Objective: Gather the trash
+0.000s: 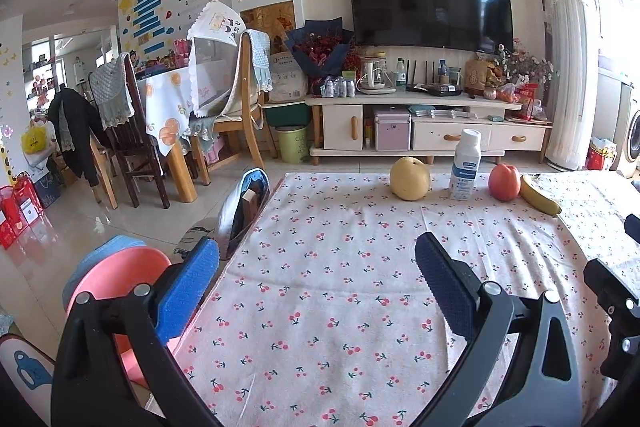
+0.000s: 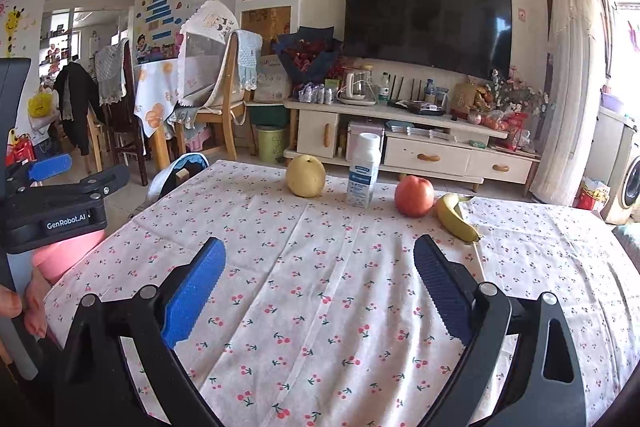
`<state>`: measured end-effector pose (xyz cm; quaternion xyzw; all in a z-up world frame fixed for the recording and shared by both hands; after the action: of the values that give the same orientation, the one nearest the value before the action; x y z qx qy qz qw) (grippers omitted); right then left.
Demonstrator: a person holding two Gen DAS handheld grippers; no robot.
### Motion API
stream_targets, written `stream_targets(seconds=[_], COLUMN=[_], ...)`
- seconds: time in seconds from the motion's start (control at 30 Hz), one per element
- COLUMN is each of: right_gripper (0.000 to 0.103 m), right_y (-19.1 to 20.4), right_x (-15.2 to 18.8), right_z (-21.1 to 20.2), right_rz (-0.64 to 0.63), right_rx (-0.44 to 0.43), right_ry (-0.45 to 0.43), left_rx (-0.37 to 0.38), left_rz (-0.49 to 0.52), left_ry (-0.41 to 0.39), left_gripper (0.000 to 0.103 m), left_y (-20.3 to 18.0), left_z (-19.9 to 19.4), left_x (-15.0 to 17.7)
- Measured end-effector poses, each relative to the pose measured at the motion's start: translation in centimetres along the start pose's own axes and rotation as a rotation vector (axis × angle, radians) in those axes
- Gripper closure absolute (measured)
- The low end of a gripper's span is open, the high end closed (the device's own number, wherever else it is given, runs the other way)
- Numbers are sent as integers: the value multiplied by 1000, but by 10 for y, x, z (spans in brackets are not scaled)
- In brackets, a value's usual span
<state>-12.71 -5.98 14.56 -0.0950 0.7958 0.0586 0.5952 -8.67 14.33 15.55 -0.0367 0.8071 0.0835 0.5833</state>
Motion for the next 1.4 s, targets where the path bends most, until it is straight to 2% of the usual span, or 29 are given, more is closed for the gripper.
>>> stream_targets(seconds=[0.33,0.67,0.93,1.4], right_gripper=[6,6,5,5], right_y=[-57,-109,-132,-140], right_x=[-8,-9,-8,-6], right_z=[-21,-40,-52,-50], right_rz=[64,143,185,157], right_rx=[114,201,240,266], right_ry=[-72,-129,-158,-164], left_rx=[130,199,188,212], left_rz=[-73,-86,-2,7], left_ry=[-37,-81,-143,-128], left_gripper=[4,4,4,4], left_y=[-40,-78,-107,-121], left_z=[-28,-49,-66,-66], left_x=[-29,-49,-55,-52])
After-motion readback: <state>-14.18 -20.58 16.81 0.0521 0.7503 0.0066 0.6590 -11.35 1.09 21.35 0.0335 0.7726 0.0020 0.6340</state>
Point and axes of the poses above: each gripper's, at about its wrist camera, not at the fingertips, and z roughly the way its jaws point, y to its left, x to its underside, the point moved 2 cm from there along z, roughly the way its jaws point, and after that the axes turned 9 degrees about -y, right-handed, at the moved point
